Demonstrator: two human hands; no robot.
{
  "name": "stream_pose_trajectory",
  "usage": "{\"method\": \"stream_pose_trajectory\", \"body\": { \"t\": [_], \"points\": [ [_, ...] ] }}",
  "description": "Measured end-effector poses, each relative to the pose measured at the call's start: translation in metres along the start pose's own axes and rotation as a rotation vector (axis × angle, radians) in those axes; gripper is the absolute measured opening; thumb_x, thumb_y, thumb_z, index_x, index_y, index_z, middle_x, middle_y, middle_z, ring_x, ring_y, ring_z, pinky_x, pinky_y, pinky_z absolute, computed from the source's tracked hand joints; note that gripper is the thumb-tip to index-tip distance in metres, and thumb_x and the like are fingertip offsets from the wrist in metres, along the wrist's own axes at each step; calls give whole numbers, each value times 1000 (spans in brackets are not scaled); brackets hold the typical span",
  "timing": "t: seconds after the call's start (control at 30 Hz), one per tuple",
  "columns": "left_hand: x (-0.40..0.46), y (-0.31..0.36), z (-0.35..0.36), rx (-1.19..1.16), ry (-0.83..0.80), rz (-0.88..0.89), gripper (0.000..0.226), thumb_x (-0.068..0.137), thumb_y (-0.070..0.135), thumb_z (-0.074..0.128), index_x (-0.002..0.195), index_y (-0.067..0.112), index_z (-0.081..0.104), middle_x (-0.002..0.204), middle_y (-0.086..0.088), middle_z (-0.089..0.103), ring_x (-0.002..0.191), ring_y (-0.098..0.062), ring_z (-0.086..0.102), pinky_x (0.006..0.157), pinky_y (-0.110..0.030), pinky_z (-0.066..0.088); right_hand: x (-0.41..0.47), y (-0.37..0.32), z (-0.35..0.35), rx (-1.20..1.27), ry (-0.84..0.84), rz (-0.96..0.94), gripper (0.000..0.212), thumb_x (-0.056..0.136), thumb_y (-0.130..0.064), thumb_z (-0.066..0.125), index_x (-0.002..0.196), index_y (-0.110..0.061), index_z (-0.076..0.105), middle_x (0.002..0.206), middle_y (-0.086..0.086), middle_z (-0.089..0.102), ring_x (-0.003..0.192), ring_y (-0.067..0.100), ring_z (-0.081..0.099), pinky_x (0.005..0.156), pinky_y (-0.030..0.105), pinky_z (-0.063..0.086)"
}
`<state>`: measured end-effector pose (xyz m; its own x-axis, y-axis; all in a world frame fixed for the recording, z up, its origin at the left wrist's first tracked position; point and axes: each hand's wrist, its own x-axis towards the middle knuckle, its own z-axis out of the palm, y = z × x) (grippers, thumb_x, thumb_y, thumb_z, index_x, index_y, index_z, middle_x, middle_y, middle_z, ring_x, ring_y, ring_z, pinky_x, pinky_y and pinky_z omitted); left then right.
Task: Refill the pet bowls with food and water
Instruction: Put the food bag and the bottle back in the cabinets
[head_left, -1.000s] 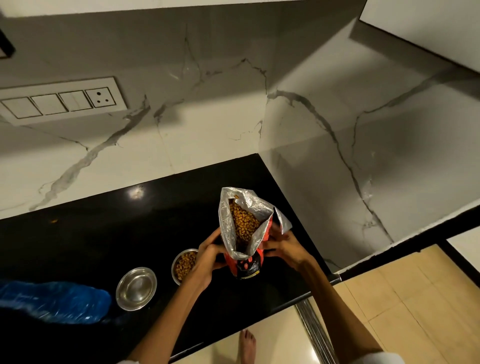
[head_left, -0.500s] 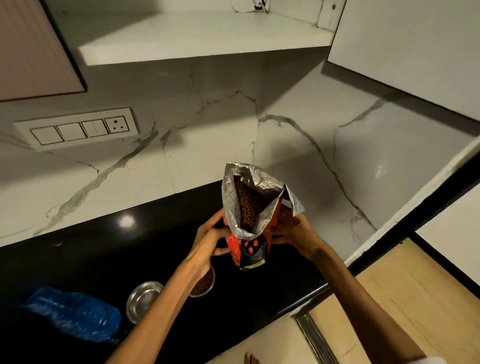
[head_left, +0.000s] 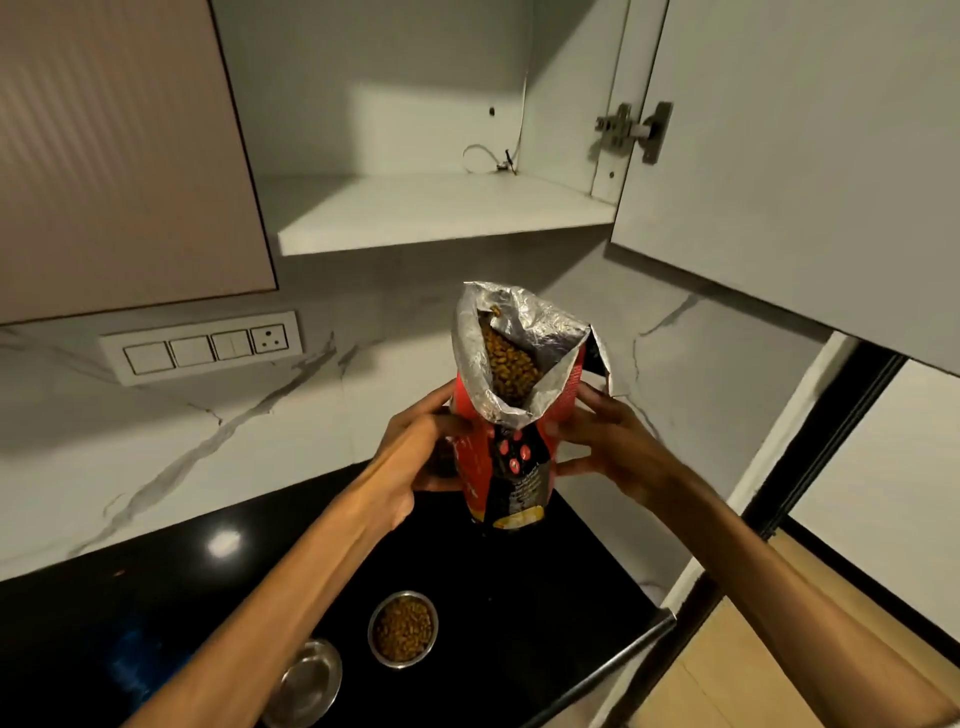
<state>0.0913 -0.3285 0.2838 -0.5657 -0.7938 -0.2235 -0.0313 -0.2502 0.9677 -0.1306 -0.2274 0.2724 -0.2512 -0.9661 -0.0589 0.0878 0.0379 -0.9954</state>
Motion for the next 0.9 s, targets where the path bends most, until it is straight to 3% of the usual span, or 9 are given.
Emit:
{"method": "stream_pose_trajectory", "body": {
  "t": [0.07,0.2,0.47,0.73,0.9],
  "points": [
    [-9,19,0,5,2,12,57,84,3,62,121,45,73,97,5,80,102,-26,71,86,-50,63,-5,-20,5,-39,-12,-21,53,90,-10,72,131,-42,62,127,-3,74,115,20,72,82,47,63],
    [-29,57,-1,16,-8,61,54,82,10,69,122,47,72,123,-1,70,114,-33,63,83,-55,63,-16,-59,15,-86,-28,-79,60,82,-20,77,135,-42,60,127,-2,74,115,21,72,82,46,63],
    [-61,130,1,94,-70,180,44,89,16,64,126,40,70,122,-1,67,110,-37,65,81,-55,63,-26,-133,25,-87,-49,-180,58,79,-17,82,130,-38,66,124,2,76,113,23,73,69,41,65],
    [-76,204,8,101,-48,220,30,90,17,62,118,23,70,125,-12,62,105,-40,67,74,-61,62,-20,-203,34,-186,-40,-287,50,78,-28,80,127,-36,69,121,-2,76,109,20,72,73,39,62],
    [-69,243,9,71,-15,235,38,89,16,65,127,17,60,130,-18,57,103,-48,68,77,-70,58,-2,-238,37,-200,-41,-339,51,81,-32,76,131,-30,67,118,2,76,107,23,73,79,43,62]
  ]
}}
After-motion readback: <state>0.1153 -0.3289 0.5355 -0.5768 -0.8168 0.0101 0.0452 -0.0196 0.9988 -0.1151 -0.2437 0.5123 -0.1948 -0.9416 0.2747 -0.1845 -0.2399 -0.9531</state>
